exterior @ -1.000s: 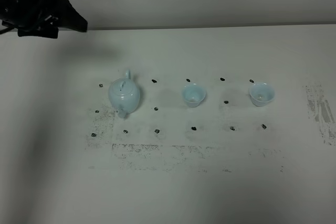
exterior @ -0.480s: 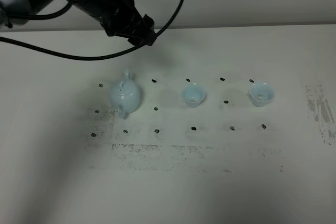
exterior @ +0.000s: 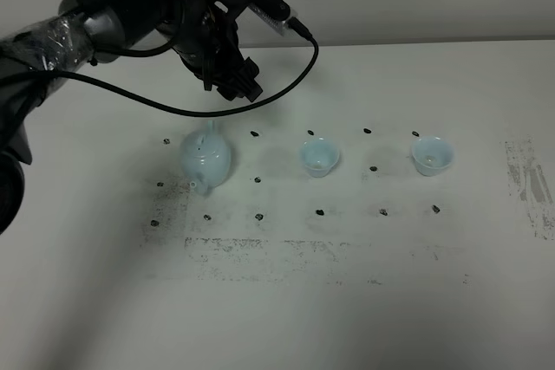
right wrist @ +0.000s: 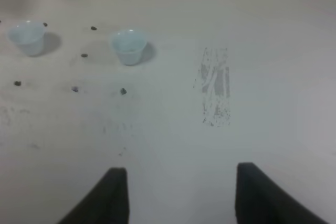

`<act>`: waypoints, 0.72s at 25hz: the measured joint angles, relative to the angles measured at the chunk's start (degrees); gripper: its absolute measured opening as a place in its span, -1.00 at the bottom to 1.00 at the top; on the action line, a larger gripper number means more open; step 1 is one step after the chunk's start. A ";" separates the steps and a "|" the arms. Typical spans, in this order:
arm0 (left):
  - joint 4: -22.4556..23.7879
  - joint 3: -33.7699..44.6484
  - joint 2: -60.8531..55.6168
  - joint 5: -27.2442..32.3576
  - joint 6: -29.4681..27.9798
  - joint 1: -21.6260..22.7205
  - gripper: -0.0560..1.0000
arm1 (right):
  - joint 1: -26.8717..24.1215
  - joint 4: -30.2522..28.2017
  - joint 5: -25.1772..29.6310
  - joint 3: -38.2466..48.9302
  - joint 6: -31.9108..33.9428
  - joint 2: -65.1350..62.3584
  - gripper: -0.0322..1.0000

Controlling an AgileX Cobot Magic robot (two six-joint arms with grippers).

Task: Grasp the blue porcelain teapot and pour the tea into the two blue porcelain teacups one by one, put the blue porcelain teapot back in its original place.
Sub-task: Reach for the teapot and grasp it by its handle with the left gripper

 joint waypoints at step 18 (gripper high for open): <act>8.61 -0.13 3.13 0.58 3.18 0.00 0.30 | 0.00 0.00 0.00 0.00 0.00 0.00 -0.01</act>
